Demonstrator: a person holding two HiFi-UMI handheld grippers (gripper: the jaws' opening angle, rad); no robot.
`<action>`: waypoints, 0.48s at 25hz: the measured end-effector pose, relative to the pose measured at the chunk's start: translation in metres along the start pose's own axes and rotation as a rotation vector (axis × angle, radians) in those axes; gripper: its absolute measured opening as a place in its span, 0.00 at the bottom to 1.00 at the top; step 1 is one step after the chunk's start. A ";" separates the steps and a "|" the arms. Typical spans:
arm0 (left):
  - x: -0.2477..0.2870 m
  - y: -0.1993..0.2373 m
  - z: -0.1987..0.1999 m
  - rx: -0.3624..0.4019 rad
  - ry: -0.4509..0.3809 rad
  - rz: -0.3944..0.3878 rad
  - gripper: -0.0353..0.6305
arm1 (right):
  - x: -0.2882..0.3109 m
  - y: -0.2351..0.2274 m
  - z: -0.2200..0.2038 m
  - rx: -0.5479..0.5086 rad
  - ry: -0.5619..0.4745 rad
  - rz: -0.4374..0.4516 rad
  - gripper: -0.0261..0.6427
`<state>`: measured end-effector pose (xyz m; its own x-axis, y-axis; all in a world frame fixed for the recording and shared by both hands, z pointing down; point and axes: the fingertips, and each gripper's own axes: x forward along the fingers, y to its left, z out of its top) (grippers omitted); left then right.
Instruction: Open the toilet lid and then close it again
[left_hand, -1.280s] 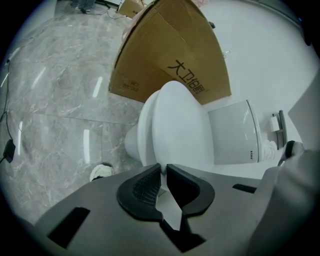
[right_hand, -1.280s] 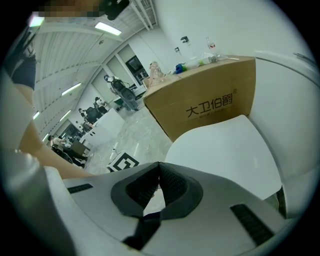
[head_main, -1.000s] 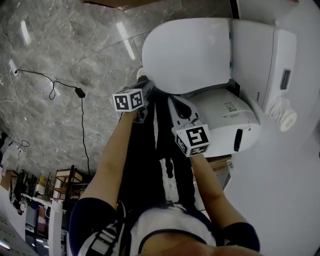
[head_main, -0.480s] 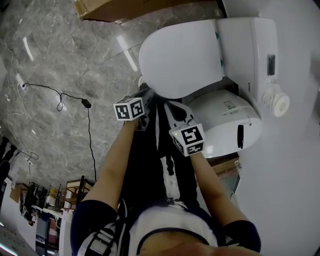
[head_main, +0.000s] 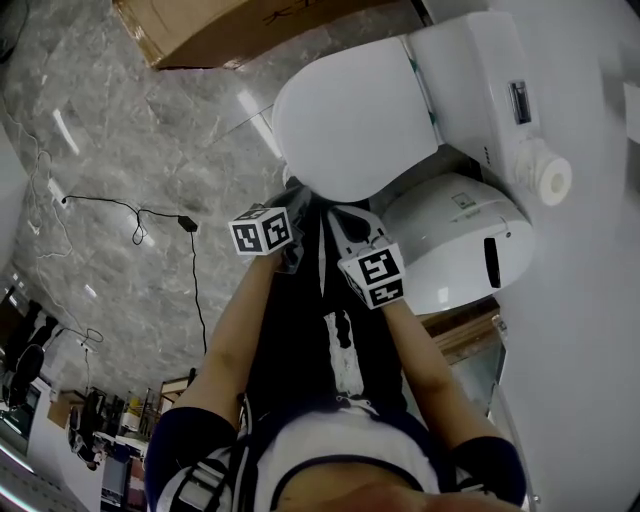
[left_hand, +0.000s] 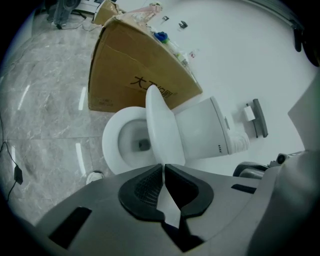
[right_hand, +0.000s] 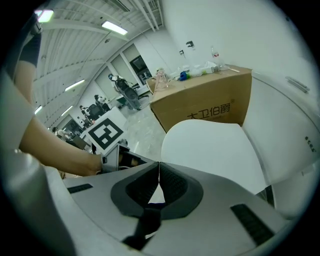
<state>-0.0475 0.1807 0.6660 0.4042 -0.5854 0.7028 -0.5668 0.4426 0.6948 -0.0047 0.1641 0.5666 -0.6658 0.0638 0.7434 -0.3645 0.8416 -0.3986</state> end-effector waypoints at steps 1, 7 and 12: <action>-0.001 -0.004 0.000 0.012 0.006 -0.001 0.09 | -0.001 -0.001 -0.002 -0.004 0.008 -0.008 0.05; -0.006 -0.021 0.005 0.054 0.017 -0.017 0.09 | 0.009 -0.005 -0.012 -0.124 0.083 -0.055 0.06; -0.009 -0.030 0.007 0.083 0.017 -0.015 0.09 | 0.026 -0.009 -0.032 -0.264 0.175 -0.123 0.13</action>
<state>-0.0390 0.1682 0.6382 0.4246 -0.5795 0.6956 -0.6178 0.3762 0.6905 0.0021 0.1758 0.6065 -0.4970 0.0247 0.8674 -0.2386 0.9572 -0.1639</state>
